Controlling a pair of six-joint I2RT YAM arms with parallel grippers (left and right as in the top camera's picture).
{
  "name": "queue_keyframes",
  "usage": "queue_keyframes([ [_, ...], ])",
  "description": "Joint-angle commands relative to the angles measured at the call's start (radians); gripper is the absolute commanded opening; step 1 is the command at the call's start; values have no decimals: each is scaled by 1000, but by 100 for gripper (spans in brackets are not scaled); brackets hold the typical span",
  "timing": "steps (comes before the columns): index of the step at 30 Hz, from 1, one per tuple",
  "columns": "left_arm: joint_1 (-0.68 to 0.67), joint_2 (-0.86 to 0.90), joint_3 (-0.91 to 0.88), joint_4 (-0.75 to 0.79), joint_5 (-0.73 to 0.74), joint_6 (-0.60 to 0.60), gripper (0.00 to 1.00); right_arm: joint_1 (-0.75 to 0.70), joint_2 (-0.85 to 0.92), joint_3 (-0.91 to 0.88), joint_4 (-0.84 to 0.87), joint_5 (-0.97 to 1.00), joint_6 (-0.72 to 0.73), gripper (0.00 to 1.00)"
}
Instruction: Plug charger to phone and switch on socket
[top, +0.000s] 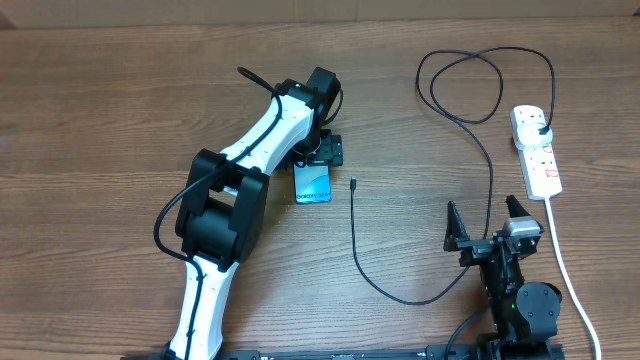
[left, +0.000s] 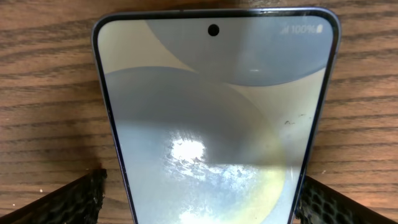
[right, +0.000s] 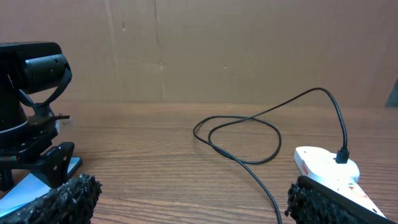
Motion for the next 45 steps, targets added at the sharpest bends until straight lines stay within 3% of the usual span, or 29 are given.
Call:
queue_keyframes([
  [1, 11, 57, -13, -3, 36, 19, 100, -3, -9, -11, 6, 10, -1, 100],
  [8, 11, 57, -13, 17, 83, 75, 100, -3, -9, -11, 6, 10, -1, 100],
  [18, 8, 57, -14, 14, 80, -13, 100, -3, -9, -11, 6, 10, -1, 100],
  [45, -35, 57, -14, -14, 42, -64, 100, -3, -9, -11, 6, 10, -1, 100],
])
